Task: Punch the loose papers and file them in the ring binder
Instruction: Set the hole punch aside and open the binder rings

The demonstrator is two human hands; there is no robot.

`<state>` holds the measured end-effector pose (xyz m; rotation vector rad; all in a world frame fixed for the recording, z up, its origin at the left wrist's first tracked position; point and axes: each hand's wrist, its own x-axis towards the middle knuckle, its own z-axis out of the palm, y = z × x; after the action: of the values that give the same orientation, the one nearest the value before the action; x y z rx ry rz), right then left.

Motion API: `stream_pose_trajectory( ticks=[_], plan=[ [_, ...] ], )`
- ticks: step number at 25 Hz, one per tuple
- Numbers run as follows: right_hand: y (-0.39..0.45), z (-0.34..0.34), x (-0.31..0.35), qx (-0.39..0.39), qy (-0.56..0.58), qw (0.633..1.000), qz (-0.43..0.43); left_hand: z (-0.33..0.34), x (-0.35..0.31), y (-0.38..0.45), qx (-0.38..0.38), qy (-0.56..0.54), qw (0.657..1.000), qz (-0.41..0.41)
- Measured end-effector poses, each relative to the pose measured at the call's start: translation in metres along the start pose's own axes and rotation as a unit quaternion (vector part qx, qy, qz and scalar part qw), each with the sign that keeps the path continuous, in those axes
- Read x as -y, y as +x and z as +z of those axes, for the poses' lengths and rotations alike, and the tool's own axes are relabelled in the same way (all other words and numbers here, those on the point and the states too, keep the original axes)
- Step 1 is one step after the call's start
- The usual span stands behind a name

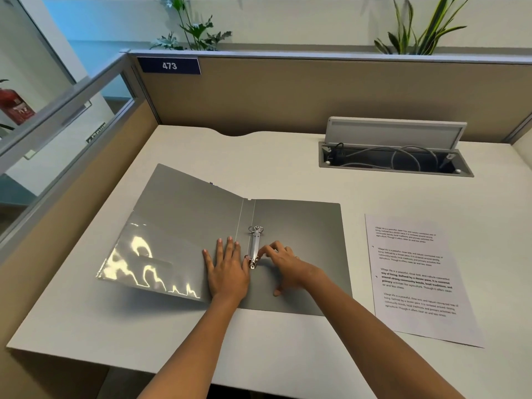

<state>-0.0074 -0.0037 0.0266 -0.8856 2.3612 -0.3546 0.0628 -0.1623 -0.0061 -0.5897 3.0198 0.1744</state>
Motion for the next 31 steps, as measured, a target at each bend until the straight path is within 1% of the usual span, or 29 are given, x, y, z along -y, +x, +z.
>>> stream_pose_trajectory(
  ticks=[4,8,13,17,19,21,23,25,28,29,31],
  plan=[
    [0.001,0.005,-0.002,-0.012,0.013,1.000,0.006,0.003,0.001,-0.006,-0.017,0.042,0.999,0.029],
    [-0.002,0.016,-0.010,-0.036,0.041,0.999,-0.005,0.007,-0.002,-0.006,-0.036,0.066,0.996,0.049],
    [-0.015,0.031,-0.021,-0.084,0.105,0.991,-0.011,0.009,-0.005,-0.010,-0.043,0.076,0.995,0.050],
    [-0.037,0.035,-0.036,-0.141,0.204,0.969,-0.012,0.000,-0.019,-0.007,-0.091,0.049,0.992,0.078],
    [-0.051,0.033,-0.046,-0.218,0.252,0.943,0.005,-0.006,-0.036,-0.004,-0.112,0.020,0.988,0.101],
    [-0.067,0.030,-0.063,-0.317,0.288,0.903,0.044,-0.010,-0.057,-0.003,-0.114,-0.026,0.985,0.128],
    [-0.086,0.026,-0.087,-0.404,0.311,0.855,0.093,-0.011,-0.082,-0.005,-0.091,-0.077,0.979,0.164],
    [-0.107,0.022,-0.117,-0.467,0.317,0.811,0.152,-0.011,-0.109,-0.010,-0.040,-0.114,0.971,0.205],
    [-0.142,0.017,-0.163,-0.516,0.295,0.761,0.259,-0.008,-0.149,-0.014,0.043,-0.153,0.956,0.247],
    [-0.153,0.016,-0.177,-0.516,0.288,0.749,0.299,-0.006,-0.161,-0.015,0.068,-0.159,0.951,0.258],
    [-0.172,0.012,-0.197,-0.489,0.277,0.731,0.387,-0.002,-0.182,-0.016,0.112,-0.162,0.939,0.280]
  ],
)
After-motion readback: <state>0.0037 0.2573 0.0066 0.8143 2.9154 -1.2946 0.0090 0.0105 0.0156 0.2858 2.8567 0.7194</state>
